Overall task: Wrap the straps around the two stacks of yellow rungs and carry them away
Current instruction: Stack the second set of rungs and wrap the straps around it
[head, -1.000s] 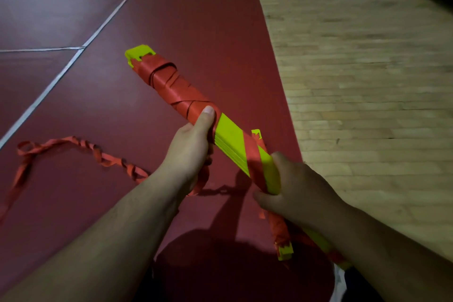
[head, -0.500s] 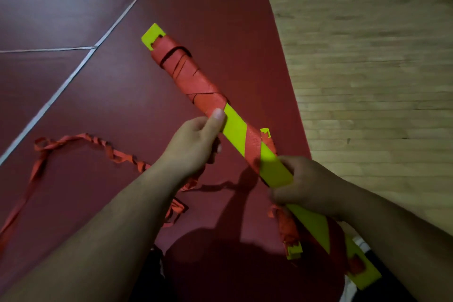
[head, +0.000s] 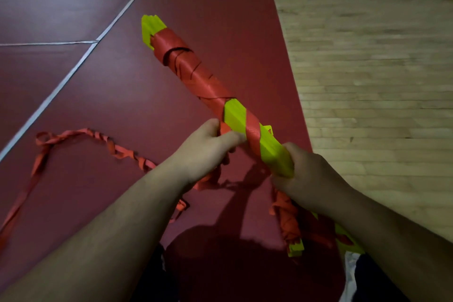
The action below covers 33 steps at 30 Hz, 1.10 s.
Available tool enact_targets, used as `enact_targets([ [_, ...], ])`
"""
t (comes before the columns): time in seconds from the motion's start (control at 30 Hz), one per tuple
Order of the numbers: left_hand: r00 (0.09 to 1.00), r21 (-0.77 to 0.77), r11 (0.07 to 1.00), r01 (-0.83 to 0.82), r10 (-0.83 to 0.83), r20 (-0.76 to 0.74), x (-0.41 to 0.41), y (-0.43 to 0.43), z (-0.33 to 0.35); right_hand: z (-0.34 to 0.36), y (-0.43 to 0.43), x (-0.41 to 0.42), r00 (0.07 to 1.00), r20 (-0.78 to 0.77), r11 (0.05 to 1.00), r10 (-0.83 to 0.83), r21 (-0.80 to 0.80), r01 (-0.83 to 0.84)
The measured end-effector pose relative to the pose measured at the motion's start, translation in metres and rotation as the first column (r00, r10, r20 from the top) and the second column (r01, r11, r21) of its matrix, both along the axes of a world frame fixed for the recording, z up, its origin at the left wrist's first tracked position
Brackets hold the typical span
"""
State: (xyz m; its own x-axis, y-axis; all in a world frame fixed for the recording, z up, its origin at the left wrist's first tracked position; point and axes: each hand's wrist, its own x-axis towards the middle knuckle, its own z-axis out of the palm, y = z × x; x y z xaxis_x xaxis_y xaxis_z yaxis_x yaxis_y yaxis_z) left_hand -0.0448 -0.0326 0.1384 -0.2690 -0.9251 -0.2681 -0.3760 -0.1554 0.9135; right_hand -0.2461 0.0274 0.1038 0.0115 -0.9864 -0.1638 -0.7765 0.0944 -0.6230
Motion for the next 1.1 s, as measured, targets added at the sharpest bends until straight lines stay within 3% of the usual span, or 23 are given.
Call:
enact_targets([
  [0.2,0.931,0.233,0.91,-0.344,0.363,-0.046,-0.005,0.0,0.004,-0.01,0.005,0.017,0.976,-0.142,0.984,0.166,-0.042,-0.174],
  [0.3,0.935,0.245,0.914,-0.323,0.348,-0.069,0.001,-0.003,0.001,-0.012,0.002,0.011,0.975,-0.17,0.984,0.146,-0.075,-0.16],
  [0.47,0.953,0.119,0.947,-0.297,0.302,-0.027,0.008,-0.001,0.001,-0.01,0.0,0.005,0.977,-0.165,0.979,0.134,-0.128,-0.156],
  [0.53,0.944,0.073,0.944,-0.322,0.326,-0.047,0.008,-0.001,0.001,-0.008,-0.003,0.001,0.987,-0.037,0.983,0.155,-0.094,-0.158],
  [0.63,0.955,-0.04,0.957,-0.289,0.285,-0.074,0.008,0.0,0.0,-0.002,-0.008,-0.007,0.972,0.184,0.98,0.145,0.112,-0.167],
  [0.73,0.969,-0.141,0.96,-0.244,0.237,-0.066,0.008,0.003,0.002,0.003,-0.007,-0.015,0.866,0.498,0.918,0.039,0.325,-0.228],
  [0.77,0.976,-0.157,0.963,-0.217,0.211,-0.052,0.007,0.003,0.002,0.004,-0.006,-0.015,0.845,0.534,0.898,0.027,0.358,-0.255],
  [0.83,0.986,-0.159,0.973,-0.167,0.167,-0.011,0.006,0.003,0.001,0.003,-0.004,-0.011,0.872,0.482,0.923,0.079,0.295,-0.247],
  [0.97,0.991,-0.064,0.99,-0.128,0.13,0.03,0.015,-0.006,-0.002,0.002,-0.004,-0.004,0.976,0.194,0.99,0.096,0.086,-0.114],
  [1.1,0.995,0.03,0.997,-0.07,0.068,0.078,0.018,-0.007,-0.001,-0.001,-0.004,-0.009,0.998,0.024,0.998,0.063,-0.009,-0.063],
])
